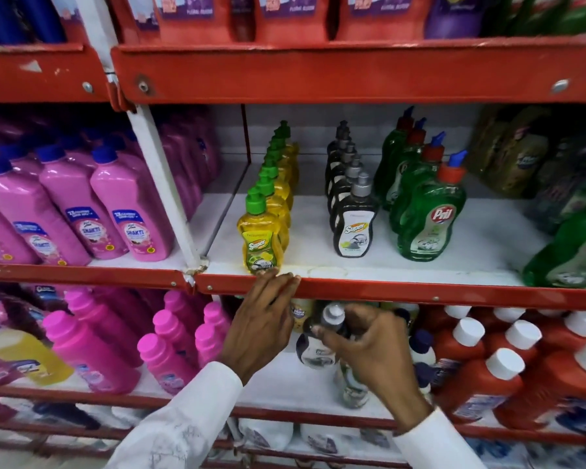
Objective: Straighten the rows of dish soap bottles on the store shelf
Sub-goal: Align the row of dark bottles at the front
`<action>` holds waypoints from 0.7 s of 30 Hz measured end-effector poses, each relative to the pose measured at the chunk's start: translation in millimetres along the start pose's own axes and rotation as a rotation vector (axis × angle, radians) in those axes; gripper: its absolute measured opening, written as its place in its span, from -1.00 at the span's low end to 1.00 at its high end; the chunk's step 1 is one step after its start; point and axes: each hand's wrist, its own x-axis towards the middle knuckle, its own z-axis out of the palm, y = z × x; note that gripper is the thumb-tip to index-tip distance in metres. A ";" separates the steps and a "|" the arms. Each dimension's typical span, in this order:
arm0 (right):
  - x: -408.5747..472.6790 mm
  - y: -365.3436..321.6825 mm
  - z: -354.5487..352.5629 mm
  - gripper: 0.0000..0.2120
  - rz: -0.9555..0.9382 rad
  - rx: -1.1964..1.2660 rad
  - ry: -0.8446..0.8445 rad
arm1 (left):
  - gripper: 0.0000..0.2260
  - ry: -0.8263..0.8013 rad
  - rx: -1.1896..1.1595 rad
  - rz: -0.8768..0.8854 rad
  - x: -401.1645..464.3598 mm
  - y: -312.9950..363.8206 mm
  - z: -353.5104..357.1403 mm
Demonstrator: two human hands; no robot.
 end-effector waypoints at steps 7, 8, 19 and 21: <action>38.7 -73.9 -74.8 -0.81 -0.191 0.032 0.188 | -0.46 -0.059 0.024 -0.026 12.1 16.2 17.0; 47.8 -78.1 -79.2 -0.80 -0.216 0.015 0.207 | -0.46 -0.063 0.032 -0.027 12.5 18.7 18.0; 120.3 -56.5 -66.4 -0.77 -0.160 -0.172 0.088 | -0.41 -0.073 0.056 -0.072 9.3 26.2 18.9; 122.9 -53.5 -61.5 -0.73 -0.156 -0.191 0.066 | -0.43 -0.070 0.054 -0.080 10.2 28.7 17.7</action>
